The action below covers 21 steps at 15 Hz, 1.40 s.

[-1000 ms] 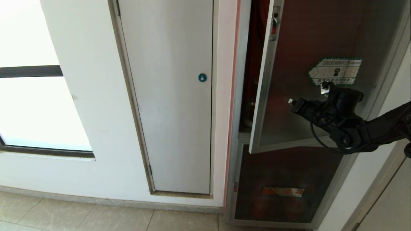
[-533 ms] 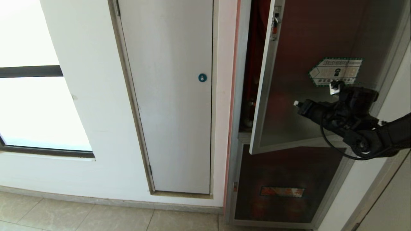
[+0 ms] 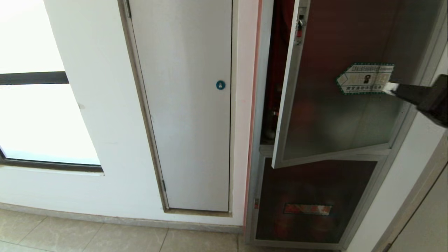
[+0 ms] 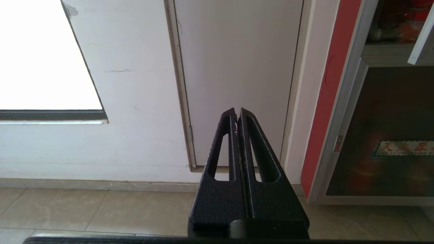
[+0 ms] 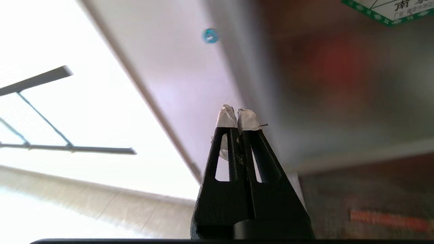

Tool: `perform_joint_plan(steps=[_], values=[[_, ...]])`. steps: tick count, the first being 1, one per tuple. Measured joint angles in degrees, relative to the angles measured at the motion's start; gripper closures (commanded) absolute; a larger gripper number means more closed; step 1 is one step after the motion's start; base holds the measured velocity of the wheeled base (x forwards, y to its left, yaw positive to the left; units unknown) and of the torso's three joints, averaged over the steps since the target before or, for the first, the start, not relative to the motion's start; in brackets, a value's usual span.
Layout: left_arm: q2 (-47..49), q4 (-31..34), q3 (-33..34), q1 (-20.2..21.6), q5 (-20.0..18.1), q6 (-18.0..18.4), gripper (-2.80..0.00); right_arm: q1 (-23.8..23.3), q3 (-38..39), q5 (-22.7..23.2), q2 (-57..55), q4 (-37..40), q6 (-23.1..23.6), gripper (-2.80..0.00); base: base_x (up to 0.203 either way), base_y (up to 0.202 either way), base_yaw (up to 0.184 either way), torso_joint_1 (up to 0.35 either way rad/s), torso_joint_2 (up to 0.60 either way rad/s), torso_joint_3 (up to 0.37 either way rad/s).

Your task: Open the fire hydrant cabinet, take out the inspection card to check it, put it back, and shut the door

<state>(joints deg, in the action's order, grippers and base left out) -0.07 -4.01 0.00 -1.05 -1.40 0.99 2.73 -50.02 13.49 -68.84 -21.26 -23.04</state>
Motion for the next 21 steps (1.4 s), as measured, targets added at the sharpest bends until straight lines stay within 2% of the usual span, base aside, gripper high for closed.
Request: perform_joint_plan(steps=[4, 7, 9, 10, 12, 14, 17, 18, 21], values=[[0.0, 0.0, 0.0, 0.0, 0.0, 0.0, 0.00, 1.9, 2.7, 0.2, 24.1, 24.2, 3.8, 0.00, 0.000, 0.000, 0.000, 0.000, 0.00, 0.000], [0.0, 0.0, 0.0, 0.0, 0.0, 0.0, 0.00, 2.4, 7.3, 0.2, 37.9, 34.9, 9.7, 0.00, 0.000, 0.000, 0.000, 0.000, 0.00, 0.000], [0.0, -0.1, 0.0, 0.0, 0.0, 0.0, 0.00, 2.5, 12.4, -0.3, 45.5, 36.5, 14.6, 0.00, 0.000, 0.000, 0.000, 0.000, 0.00, 0.000], [0.0, 0.0, 0.0, 0.0, 0.0, 0.0, 0.00, 2.5, 14.8, -2.2, 48.0, 36.5, 16.7, 0.00, 0.000, 0.000, 0.000, 0.000, 0.00, 0.000], [0.0, 0.0, 0.0, 0.0, 0.0, 0.0, 0.00, 2.5, 18.2, -9.0, 50.9, 36.4, 18.3, 0.00, 0.000, 0.000, 0.000, 0.000, 0.00, 0.000], [0.0, 0.0, 0.0, 0.0, 0.0, 0.0, 0.00, 2.3, 19.3, -13.4, 52.2, 36.4, 19.0, 0.00, 0.000, 0.000, 0.000, 0.000, 0.00, 0.000], [0.0, 0.0, 0.0, 0.0, 0.0, 0.0, 0.00, 1.6, 19.8, -14.0, 53.0, 36.3, 24.8, 0.00, 0.000, 0.000, 0.000, 0.000, 0.00, 0.000], [0.0, 0.0, 0.0, 0.0, 0.0, 0.0, 0.00, 1.1, 19.8, -14.2, 53.1, 36.3, 25.5, 0.00, 0.000, 0.000, 0.000, 0.000, 0.00, 0.000], [0.0, -0.1, 0.0, 0.0, 0.0, 0.0, 0.00, -4.6, 19.6, -12.9, 52.7, 35.5, 25.9, 0.00, 0.000, 0.000, 0.000, 0.000, 0.00, 0.000]])
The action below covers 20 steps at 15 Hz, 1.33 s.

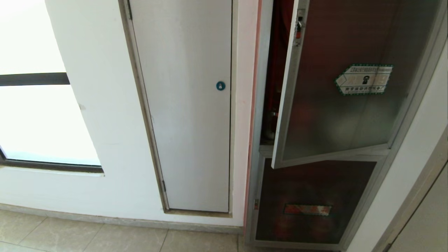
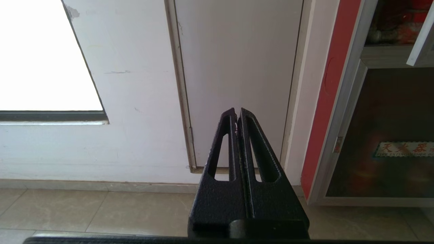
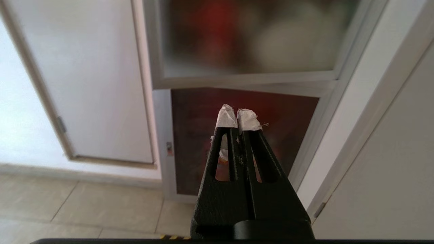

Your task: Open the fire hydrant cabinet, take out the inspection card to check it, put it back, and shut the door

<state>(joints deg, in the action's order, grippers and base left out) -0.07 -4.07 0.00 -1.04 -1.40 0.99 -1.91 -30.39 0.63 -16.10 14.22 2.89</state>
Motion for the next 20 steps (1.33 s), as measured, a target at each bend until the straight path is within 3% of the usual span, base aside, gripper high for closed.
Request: perform_joint_plan(steps=[3, 10, 17, 20], values=[[0.0, 0.0, 0.0, 0.0, 0.0, 0.0, 0.00, -1.4, 0.6, 6.4, 0.0, -2.1, 0.2, 0.00, 0.000, 0.000, 0.000, 0.000, 0.00, 0.000], [0.0, 0.0, 0.0, 0.0, 0.0, 0.0, 0.00, -1.5, 4.2, 6.9, 0.9, -2.0, 1.0, 0.00, 0.000, 0.000, 0.000, 0.000, 0.00, 0.000], [0.0, 0.0, 0.0, 0.0, 0.0, 0.0, 0.00, -1.0, 5.1, 10.4, 0.8, -2.1, 1.5, 0.00, 0.000, 0.000, 0.000, 0.000, 0.00, 0.000], [0.0, 0.0, 0.0, 0.0, 0.0, 0.0, 0.00, 1.0, 5.8, 10.4, 1.5, -1.9, 1.4, 0.00, 0.000, 0.000, 0.000, 0.000, 0.00, 0.000]])
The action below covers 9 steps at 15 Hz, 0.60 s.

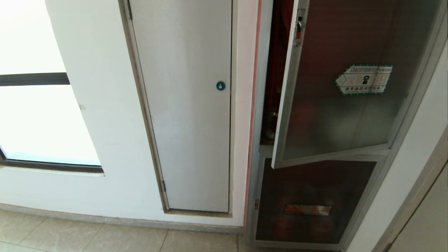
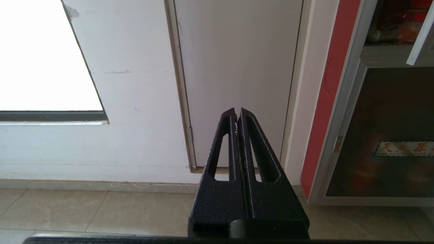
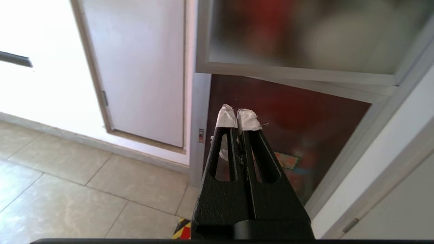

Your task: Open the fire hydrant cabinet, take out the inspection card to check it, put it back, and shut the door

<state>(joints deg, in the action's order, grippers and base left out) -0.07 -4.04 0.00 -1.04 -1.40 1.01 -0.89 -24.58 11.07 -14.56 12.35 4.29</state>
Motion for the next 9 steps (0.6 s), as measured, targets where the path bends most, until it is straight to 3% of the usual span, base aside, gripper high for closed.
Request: perform_joint_plan(steps=[9], values=[[0.0, 0.0, 0.0, 0.0, 0.0, 0.0, 0.00, 1.3, 8.7, -3.8, 10.2, -2.4, 0.7, 0.00, 0.000, 0.000, 0.000, 0.000, 0.00, 0.000]])
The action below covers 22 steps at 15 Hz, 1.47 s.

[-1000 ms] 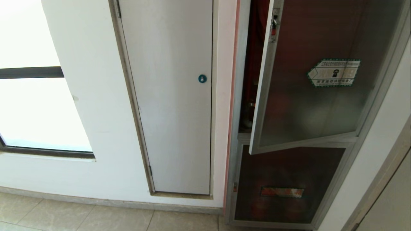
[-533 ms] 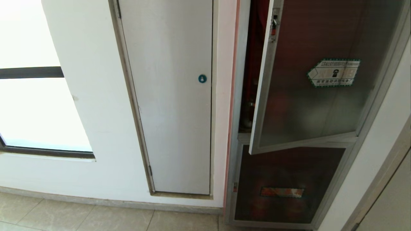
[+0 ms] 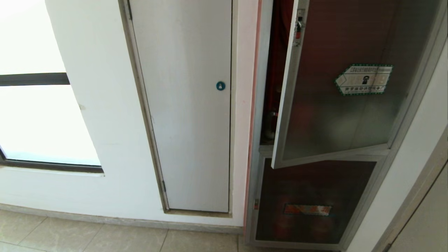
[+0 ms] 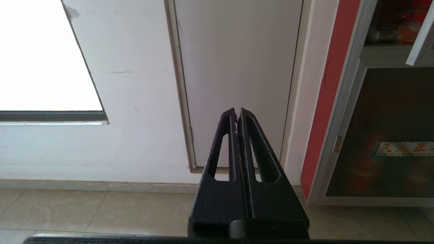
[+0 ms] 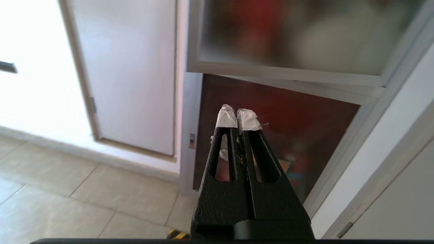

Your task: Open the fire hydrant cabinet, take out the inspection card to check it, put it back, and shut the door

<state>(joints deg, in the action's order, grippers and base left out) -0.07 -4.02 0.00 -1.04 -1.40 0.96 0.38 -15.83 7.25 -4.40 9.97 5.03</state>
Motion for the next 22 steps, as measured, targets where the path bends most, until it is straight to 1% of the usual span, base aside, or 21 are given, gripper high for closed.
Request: perform_joint_plan(steps=[3, 5, 6, 8, 12, 13, 15, 22], values=[[0.0, 0.0, 0.0, 0.0, 0.0, 0.0, 0.00, 0.0, 8.6, -4.7, 3.0, -9.8, -0.2, 0.00, 0.000, 0.000, 0.000, 0.000, 0.00, 0.000], [0.0, 0.0, 0.0, 0.0, 0.0, 0.0, 0.00, 0.0, 13.2, -6.2, 3.8, -16.0, -0.7, 0.00, 0.000, 0.000, 0.000, 0.000, 0.00, 0.000], [0.0, 0.0, 0.0, 0.0, 0.0, 0.0, 0.00, 0.0, 14.5, -6.8, 4.0, -17.1, -2.0, 0.00, 0.000, 0.000, 0.000, 0.000, 0.00, 0.000], [0.0, 0.0, 0.0, 0.0, 0.0, 0.0, 0.00, 0.0, 15.4, -7.0, 4.3, -15.8, -3.9, 0.00, 0.000, 0.000, 0.000, 0.000, 0.00, 0.000], [0.0, 0.0, 0.0, 0.0, 0.0, 0.0, 0.00, 0.0, 15.8, -7.0, 4.4, -11.4, -4.1, 0.00, 0.000, 0.000, 0.000, 0.000, 0.00, 0.000], [0.0, 0.0, 0.0, 0.0, 0.0, 0.0, 0.00, 0.0, 15.8, -7.0, 4.4, -10.0, -4.8, 0.00, 0.000, 0.000, 0.000, 0.000, 0.00, 0.000], [0.0, 0.0, 0.0, 0.0, 0.0, 0.0, 0.00, 0.0, 15.8, -7.3, 4.4, -9.6, -6.8, 0.00, 0.000, 0.000, 0.000, 0.000, 0.00, 0.000], [0.0, 0.0, 0.0, 0.0, 0.0, 0.0, 0.00, 0.0, 15.8, -7.7, 4.4, -9.7, -7.3, 0.00, 0.000, 0.000, 0.000, 0.000, 0.00, 0.000]])
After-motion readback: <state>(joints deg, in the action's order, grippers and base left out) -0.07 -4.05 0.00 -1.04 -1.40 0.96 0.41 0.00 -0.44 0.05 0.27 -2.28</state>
